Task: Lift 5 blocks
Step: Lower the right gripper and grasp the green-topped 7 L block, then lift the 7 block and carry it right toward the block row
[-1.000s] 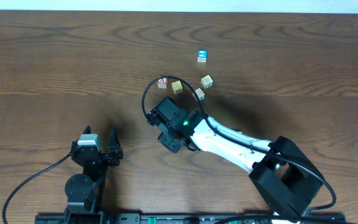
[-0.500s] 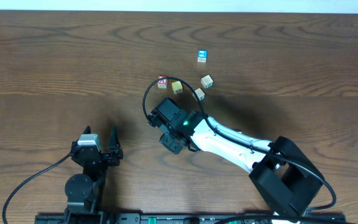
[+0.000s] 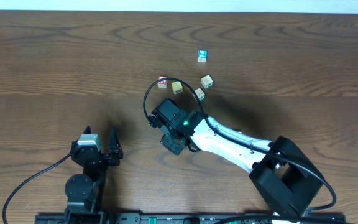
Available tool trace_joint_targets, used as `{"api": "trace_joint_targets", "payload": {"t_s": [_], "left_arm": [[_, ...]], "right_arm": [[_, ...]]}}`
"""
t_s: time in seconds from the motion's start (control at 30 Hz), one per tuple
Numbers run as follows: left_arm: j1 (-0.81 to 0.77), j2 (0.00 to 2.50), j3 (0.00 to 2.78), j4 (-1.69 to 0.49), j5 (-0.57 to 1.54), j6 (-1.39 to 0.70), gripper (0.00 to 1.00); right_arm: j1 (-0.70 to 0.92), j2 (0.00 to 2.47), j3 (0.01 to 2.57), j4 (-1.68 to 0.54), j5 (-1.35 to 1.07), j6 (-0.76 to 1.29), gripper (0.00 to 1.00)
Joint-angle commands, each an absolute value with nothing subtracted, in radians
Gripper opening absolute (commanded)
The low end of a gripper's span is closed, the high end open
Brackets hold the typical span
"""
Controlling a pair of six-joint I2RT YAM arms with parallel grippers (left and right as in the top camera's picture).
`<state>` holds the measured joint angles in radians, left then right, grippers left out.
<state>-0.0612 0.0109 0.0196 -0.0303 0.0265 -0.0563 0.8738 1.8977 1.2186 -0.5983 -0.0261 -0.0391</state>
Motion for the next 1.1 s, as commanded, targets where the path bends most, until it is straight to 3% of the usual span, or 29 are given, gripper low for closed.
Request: {"api": "trace_joint_targets", "payload": {"t_s": [0.0,0.33,0.63,0.9,1.07], "left_arm": [[-0.057,0.006,0.004,-0.071,0.007,-0.065,0.71],[-0.057,0.006,0.004,-0.071,0.007,-0.065,0.71],[-0.057,0.006,0.004,-0.071,0.007,-0.065,0.71],[-0.057,0.006,0.004,-0.071,0.007,-0.065,0.71],[-0.057,0.006,0.004,-0.071,0.007,-0.065,0.71]], "right_arm": [[0.884,1.905,1.23,-0.598,-0.028,-0.023,0.27],[0.887,1.905,1.23,-0.598,-0.028,-0.012,0.38],[0.908,1.935,1.23,-0.582,-0.005,-0.012,0.38],[0.91,1.977,1.23,-0.571,0.038,0.004,0.27],[0.91,1.977,1.234,-0.568,0.049,0.003,0.34]]}}
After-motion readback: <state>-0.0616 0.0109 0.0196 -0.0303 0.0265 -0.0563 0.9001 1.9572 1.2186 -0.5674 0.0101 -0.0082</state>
